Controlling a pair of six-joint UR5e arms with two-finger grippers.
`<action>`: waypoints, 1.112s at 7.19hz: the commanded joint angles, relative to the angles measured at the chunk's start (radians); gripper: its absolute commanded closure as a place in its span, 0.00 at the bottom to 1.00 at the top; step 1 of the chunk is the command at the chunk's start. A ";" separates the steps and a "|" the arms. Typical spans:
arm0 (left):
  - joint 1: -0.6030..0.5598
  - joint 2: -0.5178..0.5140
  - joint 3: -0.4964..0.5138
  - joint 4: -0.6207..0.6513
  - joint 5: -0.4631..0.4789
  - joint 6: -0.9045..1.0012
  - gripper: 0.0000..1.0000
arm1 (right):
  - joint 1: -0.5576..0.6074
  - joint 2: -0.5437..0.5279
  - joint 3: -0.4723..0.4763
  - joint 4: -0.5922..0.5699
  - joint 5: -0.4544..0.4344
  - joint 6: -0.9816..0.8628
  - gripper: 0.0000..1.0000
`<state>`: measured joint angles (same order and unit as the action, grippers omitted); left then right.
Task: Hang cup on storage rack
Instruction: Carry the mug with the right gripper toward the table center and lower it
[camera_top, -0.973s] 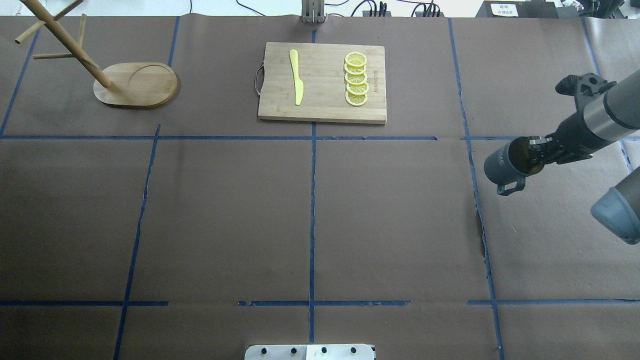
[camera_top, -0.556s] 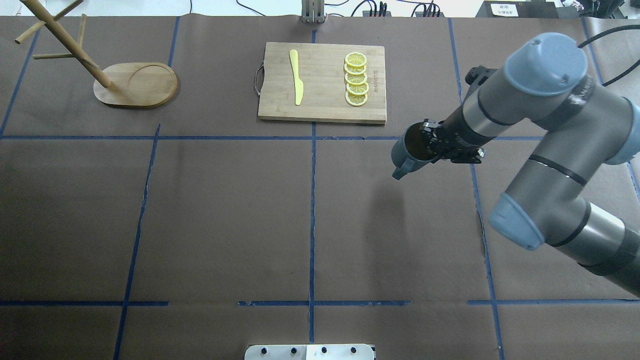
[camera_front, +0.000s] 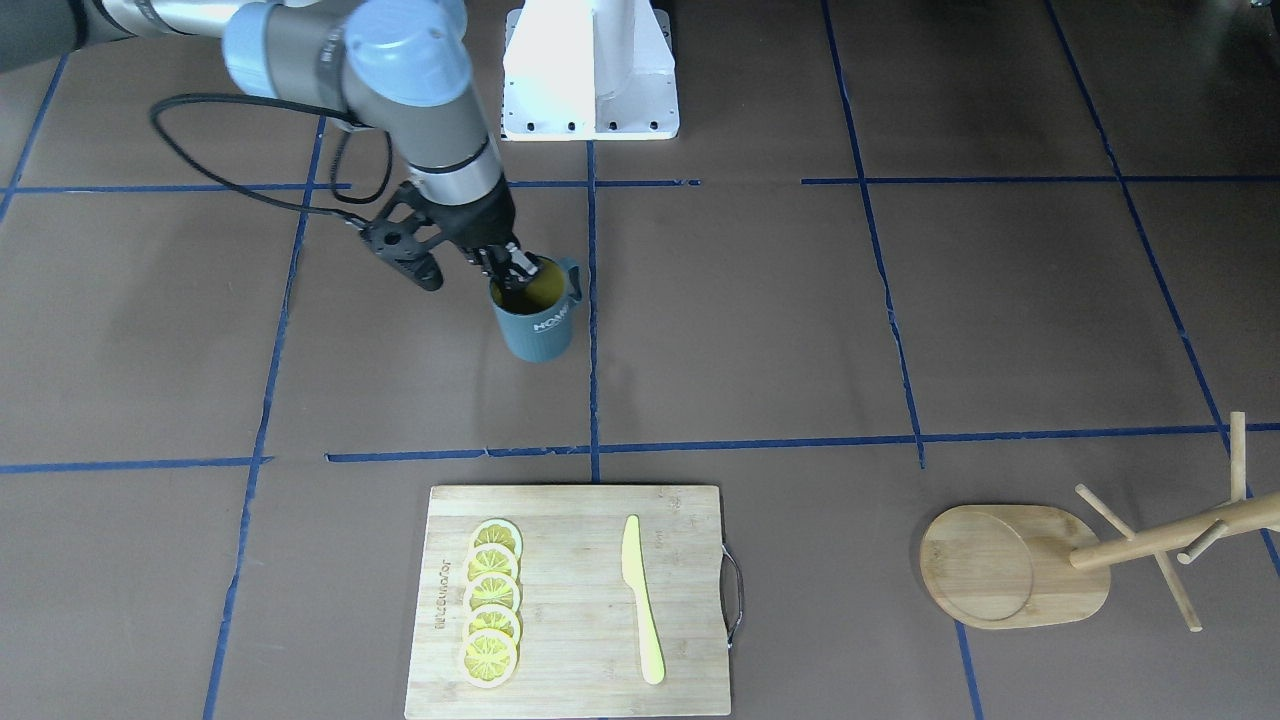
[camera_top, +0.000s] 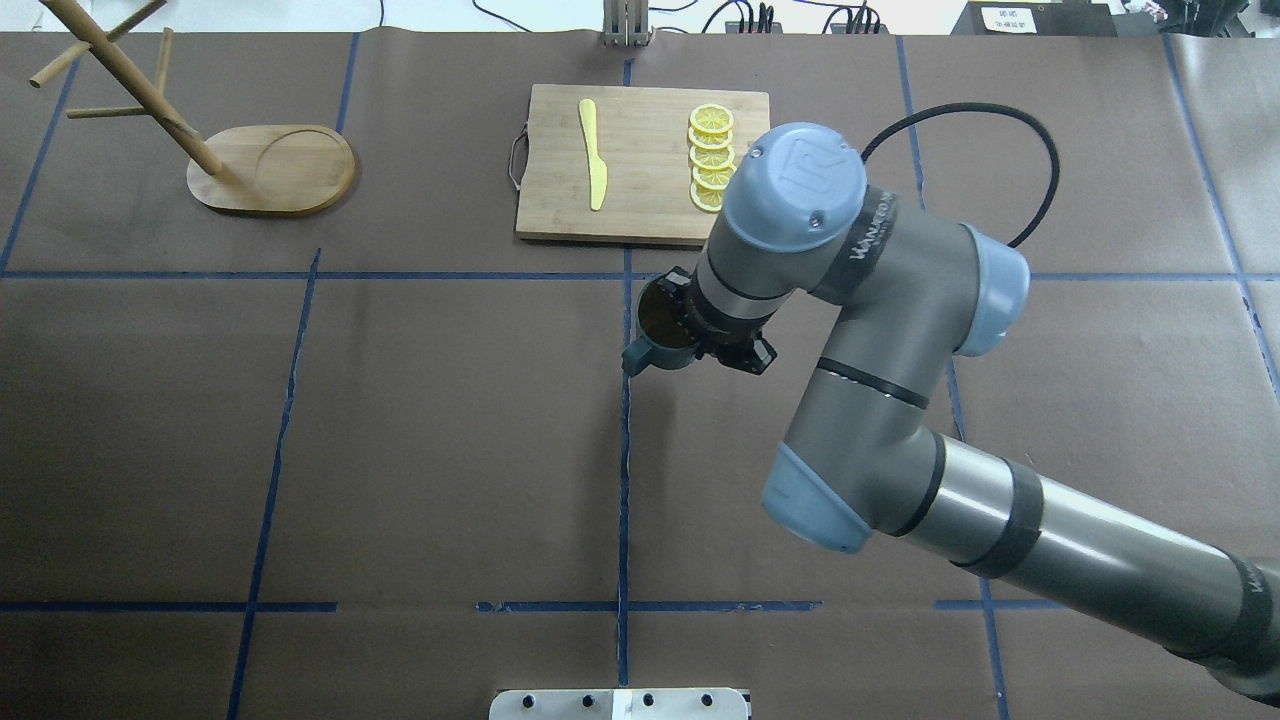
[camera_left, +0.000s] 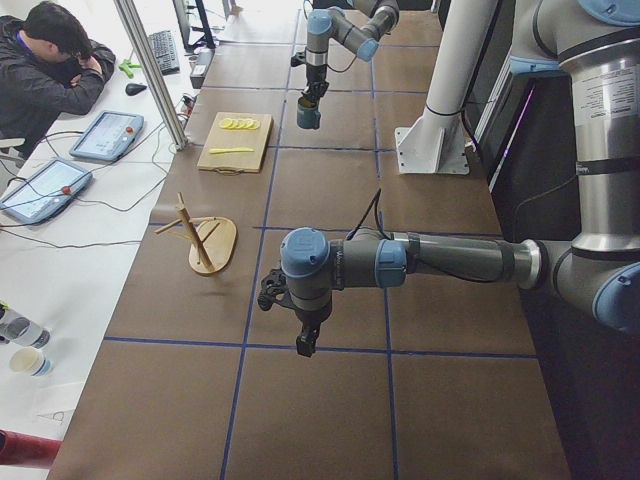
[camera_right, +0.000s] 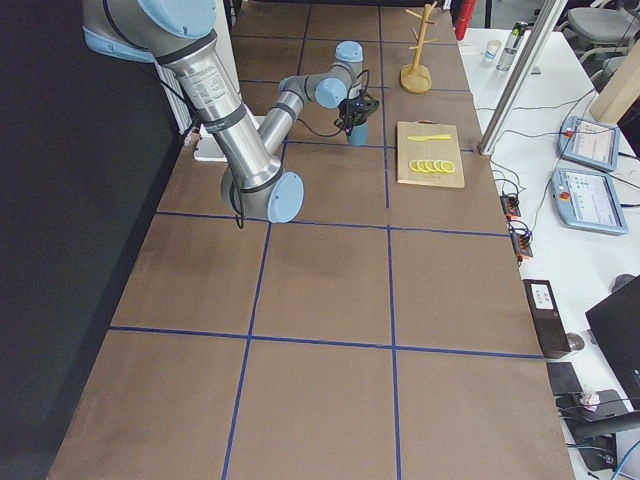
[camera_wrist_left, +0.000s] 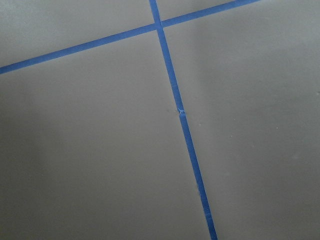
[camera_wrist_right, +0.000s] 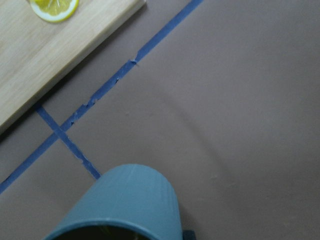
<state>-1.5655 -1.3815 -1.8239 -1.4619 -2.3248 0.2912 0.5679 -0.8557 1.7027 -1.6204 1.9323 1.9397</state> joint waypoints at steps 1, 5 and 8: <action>0.001 0.001 0.000 0.000 0.001 -0.001 0.00 | -0.060 0.081 -0.130 -0.001 -0.024 0.073 0.91; 0.001 0.001 -0.001 -0.001 0.001 -0.001 0.00 | -0.128 0.081 -0.133 -0.001 -0.027 0.113 0.86; 0.001 0.001 -0.003 -0.001 0.001 -0.003 0.00 | -0.126 0.073 -0.137 -0.001 -0.033 0.093 0.00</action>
<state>-1.5647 -1.3806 -1.8257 -1.4634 -2.3244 0.2886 0.4405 -0.7791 1.5643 -1.6214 1.9010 2.0448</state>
